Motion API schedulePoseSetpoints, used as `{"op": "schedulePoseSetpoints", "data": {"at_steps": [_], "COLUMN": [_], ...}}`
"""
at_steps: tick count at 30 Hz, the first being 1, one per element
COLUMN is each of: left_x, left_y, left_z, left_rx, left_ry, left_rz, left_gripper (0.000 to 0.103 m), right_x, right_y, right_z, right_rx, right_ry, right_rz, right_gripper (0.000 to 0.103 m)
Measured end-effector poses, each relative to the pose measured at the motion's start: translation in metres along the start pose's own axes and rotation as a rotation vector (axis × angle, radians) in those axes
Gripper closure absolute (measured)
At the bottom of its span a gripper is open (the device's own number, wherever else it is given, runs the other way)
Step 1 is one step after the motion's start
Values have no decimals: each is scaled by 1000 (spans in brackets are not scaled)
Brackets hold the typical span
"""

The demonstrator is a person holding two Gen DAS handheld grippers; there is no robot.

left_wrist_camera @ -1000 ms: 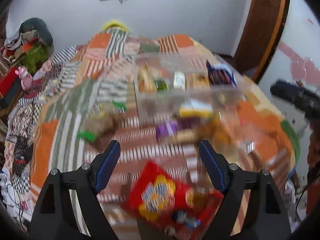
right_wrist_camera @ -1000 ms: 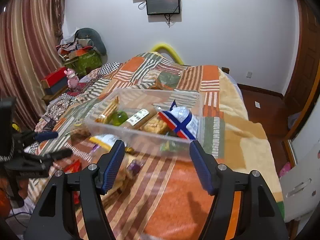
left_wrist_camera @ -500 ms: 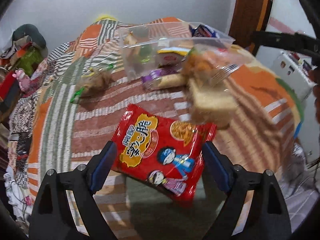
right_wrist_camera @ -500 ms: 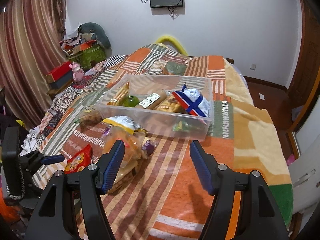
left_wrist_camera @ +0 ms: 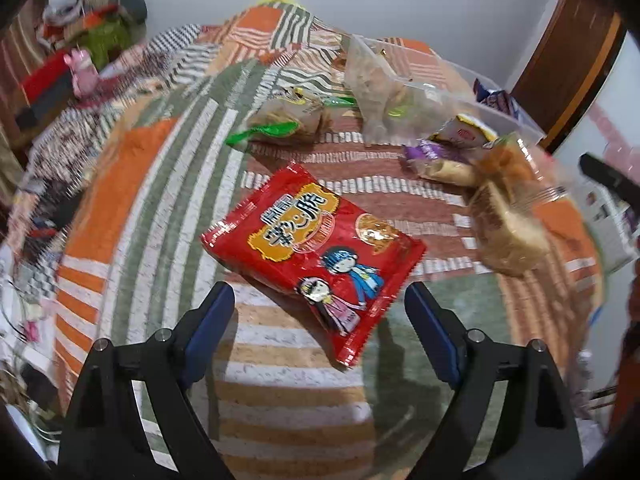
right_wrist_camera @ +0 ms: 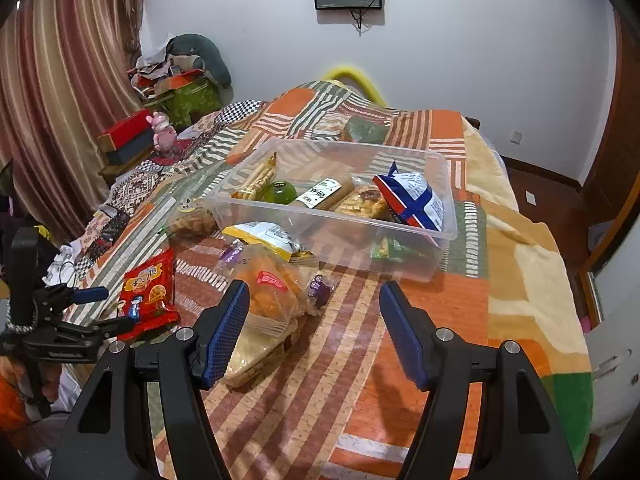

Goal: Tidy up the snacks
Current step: 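Grasp the red chip bag with the left tool while the right tool grasps the orange fried-snack bag, then lower the red bag with the left tool while the right tool lowers the snack bag into the box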

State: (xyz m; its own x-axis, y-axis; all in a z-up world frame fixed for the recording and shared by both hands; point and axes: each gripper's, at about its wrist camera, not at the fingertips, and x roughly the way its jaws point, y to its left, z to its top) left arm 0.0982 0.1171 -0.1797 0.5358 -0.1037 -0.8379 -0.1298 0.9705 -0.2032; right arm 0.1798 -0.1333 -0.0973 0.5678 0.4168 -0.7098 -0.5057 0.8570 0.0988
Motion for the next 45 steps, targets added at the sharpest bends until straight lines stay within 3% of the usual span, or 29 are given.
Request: {"op": "schedulePoseSetpoints", "data": {"at_steps": [7, 17, 24, 29, 32, 36, 45], "left_x": [21, 48, 71, 75, 74, 70, 46], "left_y": [3, -13, -26, -32, -30, -26, -37], "left_z": [11, 49, 59, 55, 55, 55, 52], "left_rx": [-94, -62, 0, 66, 68, 66, 104], "left_ry": [60, 68, 89, 21, 10, -4, -61], "left_rz": [-60, -86, -31, 48, 32, 21, 23], "left_gripper": [14, 14, 14, 14, 17, 31, 35], "right_x": [7, 30, 44, 51, 58, 63, 51], "right_y": [5, 14, 16, 18, 19, 18, 13], "right_z": [4, 9, 6, 6, 6, 3, 0], "right_rx": [-5, -9, -5, -6, -1, 5, 7], "right_ry": [3, 36, 68, 82, 98, 114, 87], "right_rz": [21, 53, 77, 87, 98, 114, 97], "right_gripper": [39, 39, 39, 39, 39, 42, 53]}}
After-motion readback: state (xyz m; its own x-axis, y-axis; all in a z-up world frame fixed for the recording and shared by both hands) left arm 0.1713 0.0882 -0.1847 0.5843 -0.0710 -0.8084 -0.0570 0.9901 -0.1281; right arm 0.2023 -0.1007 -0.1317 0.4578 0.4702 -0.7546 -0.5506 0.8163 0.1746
